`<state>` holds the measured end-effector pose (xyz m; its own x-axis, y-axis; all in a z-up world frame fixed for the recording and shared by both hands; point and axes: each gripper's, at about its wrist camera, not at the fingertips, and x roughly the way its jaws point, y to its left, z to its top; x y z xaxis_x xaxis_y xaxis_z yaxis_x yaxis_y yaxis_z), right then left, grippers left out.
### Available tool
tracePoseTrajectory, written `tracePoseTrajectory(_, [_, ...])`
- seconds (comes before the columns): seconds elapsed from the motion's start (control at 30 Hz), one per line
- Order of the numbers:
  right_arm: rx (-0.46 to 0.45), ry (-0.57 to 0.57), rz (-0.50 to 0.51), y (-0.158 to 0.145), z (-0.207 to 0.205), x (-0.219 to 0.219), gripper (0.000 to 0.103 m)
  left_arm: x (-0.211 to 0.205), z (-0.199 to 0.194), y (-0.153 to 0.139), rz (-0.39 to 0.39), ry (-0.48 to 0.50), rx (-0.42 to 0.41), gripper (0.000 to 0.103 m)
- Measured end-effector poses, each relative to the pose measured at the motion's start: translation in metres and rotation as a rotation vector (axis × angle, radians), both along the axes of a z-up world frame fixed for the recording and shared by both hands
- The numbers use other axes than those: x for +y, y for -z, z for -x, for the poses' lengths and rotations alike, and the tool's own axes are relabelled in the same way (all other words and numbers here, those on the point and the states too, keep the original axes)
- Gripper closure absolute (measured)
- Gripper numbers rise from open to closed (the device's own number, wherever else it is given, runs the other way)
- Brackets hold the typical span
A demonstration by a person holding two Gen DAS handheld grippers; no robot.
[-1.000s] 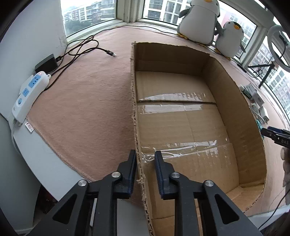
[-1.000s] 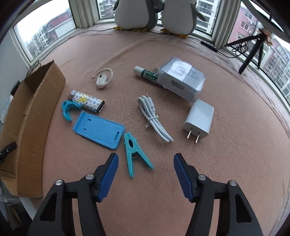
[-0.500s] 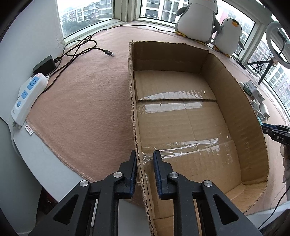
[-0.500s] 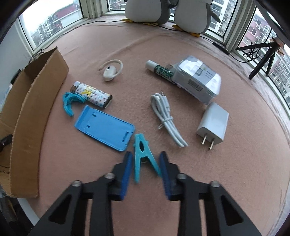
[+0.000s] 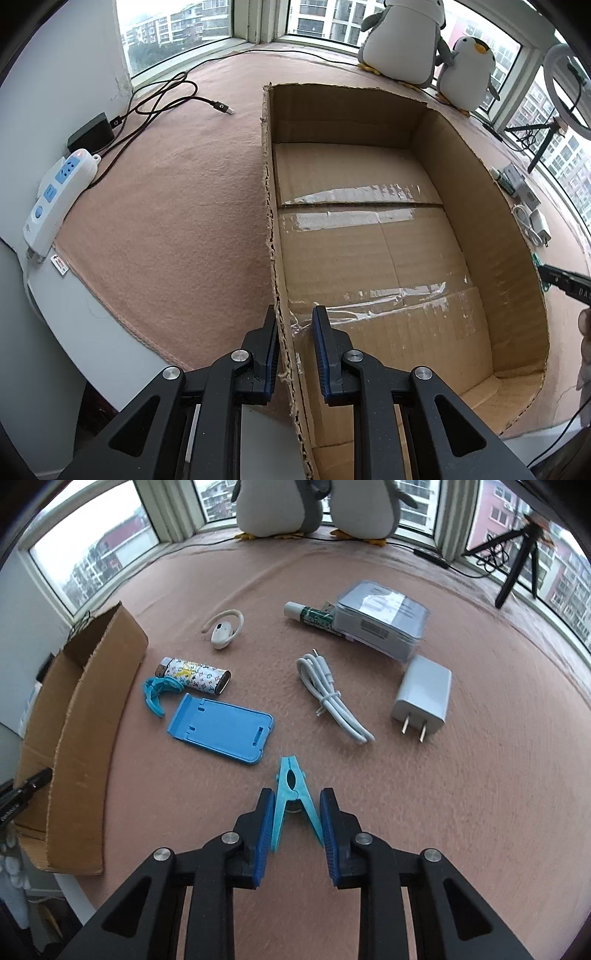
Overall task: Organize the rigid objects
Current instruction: 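Close the right gripper on the teal clothespin and lift it, then carry the clothespin over the cardboard box and open the right gripper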
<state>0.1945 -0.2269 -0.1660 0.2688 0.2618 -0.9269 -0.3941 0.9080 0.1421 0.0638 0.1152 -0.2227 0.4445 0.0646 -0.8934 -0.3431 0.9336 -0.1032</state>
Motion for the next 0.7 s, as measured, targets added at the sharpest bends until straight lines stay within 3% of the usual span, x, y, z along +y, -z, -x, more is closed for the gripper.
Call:
tracePoseTrajectory(0.1, [0.023,0.026,-0.025,0.004,0.003,-0.007,0.081,0.000,-0.001,0.000,-0.005,-0.001,0.000,0.084])
tracePoseTrajectory(0.23, [0.081,0.084,-0.161,-0.003,0.004,-0.021,0.081,-0.001,0.000,0.000,-0.001,-0.003,-0.001,0.084])
tracePoseTrajectory(0.43, [0.056,0.073,-0.232,-0.028,0.018,-0.011,0.081,-0.001,-0.001,-0.001,-0.005,-0.003,-0.004,0.084])
tracePoseTrajectory(0.7, [-0.020,-0.126,-0.299,-0.072,0.048,0.054,0.081,-0.001,-0.001,-0.001,-0.005,-0.006,-0.003,0.084])
